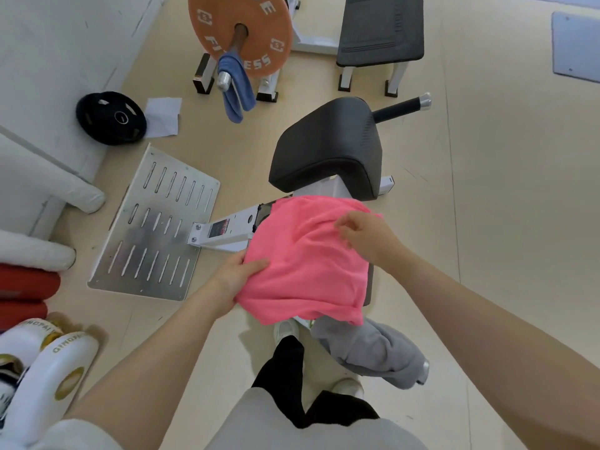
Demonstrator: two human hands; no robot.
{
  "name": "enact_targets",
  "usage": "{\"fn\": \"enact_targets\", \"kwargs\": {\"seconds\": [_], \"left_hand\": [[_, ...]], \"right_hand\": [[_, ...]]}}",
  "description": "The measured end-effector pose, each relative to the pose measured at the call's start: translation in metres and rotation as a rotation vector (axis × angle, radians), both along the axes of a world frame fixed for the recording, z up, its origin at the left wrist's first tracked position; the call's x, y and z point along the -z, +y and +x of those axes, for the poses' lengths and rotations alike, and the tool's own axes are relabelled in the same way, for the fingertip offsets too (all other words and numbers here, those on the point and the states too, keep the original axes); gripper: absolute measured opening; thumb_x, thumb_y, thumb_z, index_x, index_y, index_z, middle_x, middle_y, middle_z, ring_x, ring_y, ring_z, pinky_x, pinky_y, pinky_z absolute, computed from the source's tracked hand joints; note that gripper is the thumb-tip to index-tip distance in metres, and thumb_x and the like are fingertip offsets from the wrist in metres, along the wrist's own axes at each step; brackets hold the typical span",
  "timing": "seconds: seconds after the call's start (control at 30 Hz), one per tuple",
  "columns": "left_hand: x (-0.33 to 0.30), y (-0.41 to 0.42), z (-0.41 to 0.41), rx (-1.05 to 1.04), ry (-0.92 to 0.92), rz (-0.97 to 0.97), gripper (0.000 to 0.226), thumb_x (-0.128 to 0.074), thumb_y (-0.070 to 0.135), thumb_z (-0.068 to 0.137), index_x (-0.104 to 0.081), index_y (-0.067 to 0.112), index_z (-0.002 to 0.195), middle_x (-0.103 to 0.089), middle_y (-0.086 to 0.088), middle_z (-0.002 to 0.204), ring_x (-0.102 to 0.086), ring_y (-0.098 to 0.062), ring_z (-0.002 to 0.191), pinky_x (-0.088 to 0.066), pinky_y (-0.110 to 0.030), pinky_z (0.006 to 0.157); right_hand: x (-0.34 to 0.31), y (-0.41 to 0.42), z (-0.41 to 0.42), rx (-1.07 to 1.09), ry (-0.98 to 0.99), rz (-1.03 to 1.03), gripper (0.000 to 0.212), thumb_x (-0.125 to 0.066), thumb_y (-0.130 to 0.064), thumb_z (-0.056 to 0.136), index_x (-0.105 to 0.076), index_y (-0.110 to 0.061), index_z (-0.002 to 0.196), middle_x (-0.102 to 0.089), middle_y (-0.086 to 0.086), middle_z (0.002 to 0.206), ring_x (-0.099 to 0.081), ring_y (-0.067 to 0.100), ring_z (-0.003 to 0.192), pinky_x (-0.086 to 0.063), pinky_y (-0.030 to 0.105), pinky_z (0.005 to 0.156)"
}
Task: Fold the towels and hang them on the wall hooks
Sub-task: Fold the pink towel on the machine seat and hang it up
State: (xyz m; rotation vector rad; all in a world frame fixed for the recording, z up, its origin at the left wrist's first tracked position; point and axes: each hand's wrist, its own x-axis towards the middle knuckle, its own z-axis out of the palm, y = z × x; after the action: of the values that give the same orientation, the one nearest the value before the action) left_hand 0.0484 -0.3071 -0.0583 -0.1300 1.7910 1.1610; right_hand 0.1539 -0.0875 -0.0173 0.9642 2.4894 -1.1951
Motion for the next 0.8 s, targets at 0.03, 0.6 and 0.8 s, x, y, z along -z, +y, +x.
{"fn": "enact_targets", "kwargs": {"seconds": [0.03,0.6,0.8], "left_hand": [[0.008,-0.003,-0.004,0.115,0.106,-0.135,0.026,-0.062,0.016,0.084,-0.061,0.012,0.11,-0.069,-0.01,0.101,-0.065,-0.023,0.084,-0.053,-0.03,0.072],[0.062,0.111,-0.084,0.405,0.241,-0.358,0.058,-0.03,0.043,0.098,-0.04,0.0,0.136,-0.045,-0.02,0.138,-0.044,-0.035,0.126,-0.035,-0.037,0.098],[0.079,0.109,-0.095,0.281,0.211,-0.312,0.06,-0.049,0.048,0.09,-0.055,-0.005,0.117,-0.058,-0.021,0.118,-0.054,-0.036,0.111,-0.042,-0.038,0.088]], "right_hand": [[0.003,0.004,0.0,0.057,0.017,0.005,0.028,-0.04,-0.008,0.093,-0.061,-0.01,0.112,-0.059,0.001,0.098,-0.055,0.022,0.093,-0.041,0.026,0.082],[0.049,0.04,-0.015,0.331,-0.017,-0.068,0.015,-0.067,-0.015,0.081,-0.055,-0.019,0.073,-0.042,0.002,0.111,-0.057,0.019,0.083,-0.05,0.038,0.089],[0.059,0.046,-0.02,0.481,-0.097,-0.132,0.026,-0.06,-0.037,0.087,-0.056,-0.011,0.081,-0.055,0.001,0.081,-0.05,0.018,0.076,-0.039,0.03,0.072]]}}
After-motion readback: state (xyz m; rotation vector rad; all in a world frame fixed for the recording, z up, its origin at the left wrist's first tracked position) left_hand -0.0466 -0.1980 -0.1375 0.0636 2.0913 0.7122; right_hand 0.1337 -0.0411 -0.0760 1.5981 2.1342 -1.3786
